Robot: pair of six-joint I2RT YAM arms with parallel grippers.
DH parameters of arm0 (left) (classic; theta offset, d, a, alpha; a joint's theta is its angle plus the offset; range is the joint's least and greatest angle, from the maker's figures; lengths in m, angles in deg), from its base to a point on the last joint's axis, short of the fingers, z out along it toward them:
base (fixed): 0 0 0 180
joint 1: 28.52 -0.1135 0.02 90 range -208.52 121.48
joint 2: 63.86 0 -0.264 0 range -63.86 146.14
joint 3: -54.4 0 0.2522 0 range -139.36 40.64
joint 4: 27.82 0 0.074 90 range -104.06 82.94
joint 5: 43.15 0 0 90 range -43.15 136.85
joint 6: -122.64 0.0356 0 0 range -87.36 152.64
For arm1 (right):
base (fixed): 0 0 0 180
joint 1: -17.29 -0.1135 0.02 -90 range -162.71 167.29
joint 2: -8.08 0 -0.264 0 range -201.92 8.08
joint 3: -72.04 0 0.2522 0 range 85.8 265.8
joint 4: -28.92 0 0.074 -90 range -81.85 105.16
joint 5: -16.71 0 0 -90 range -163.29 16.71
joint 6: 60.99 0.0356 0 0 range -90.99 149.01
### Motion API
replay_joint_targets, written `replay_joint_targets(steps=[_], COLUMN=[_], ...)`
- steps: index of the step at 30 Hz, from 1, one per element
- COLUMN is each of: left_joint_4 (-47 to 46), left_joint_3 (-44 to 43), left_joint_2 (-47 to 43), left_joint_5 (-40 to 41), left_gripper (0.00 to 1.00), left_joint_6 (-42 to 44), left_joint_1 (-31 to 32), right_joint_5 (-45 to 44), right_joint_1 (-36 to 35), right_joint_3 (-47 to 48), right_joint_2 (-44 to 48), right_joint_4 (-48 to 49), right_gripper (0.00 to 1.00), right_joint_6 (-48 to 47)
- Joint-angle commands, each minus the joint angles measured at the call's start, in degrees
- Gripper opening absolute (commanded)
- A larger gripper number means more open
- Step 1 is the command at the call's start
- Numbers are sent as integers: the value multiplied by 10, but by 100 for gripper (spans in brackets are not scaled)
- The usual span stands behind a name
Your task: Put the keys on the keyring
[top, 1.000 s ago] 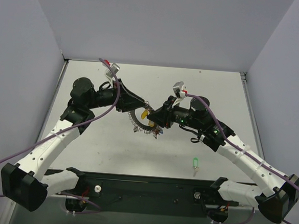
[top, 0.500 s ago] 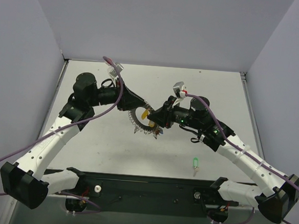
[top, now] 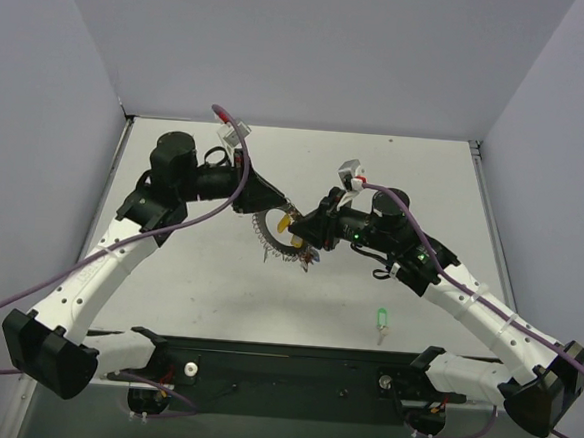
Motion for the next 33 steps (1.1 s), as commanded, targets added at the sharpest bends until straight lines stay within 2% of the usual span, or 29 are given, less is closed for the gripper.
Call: replay_joint_targets(steps=[1, 8, 11, 16, 21, 30, 31, 32, 33], left_joint_4=[59, 121, 122, 142, 194, 282, 286, 289, 288], left_joint_3=[-48, -88, -92, -118, -151, -216, -219, -223, -223], left_joint_2=[11, 28, 30, 43, 57, 69, 70, 68, 66], left_joint_5=[7, 16, 15, 13, 26, 74, 80, 83, 88], left_gripper=[32, 32, 23, 18, 0, 0, 0, 0, 0], left_joint_6=[47, 85, 86, 96, 128, 188, 192, 197, 198], left_joint_1=[8, 15, 17, 25, 26, 34, 35, 37, 38], right_joint_5=[12, 12, 9, 8, 12, 33, 39, 43, 46], right_joint_1=[-1, -1, -1, -1, -1, -1, -1, -2, -1], right_joint_3=[8, 9, 8, 9, 22, 28, 27, 22, 18], right_joint_2=[23, 25, 27, 28, 24, 19, 22, 27, 30], right_joint_4=[56, 51, 49, 45, 16, -28, -28, -27, -20], right_gripper=[0, 0, 0, 0, 0, 0, 4, 18, 26], right_joint_6=[-5, -9, -12, -16, -36, -96, -101, -103, -108])
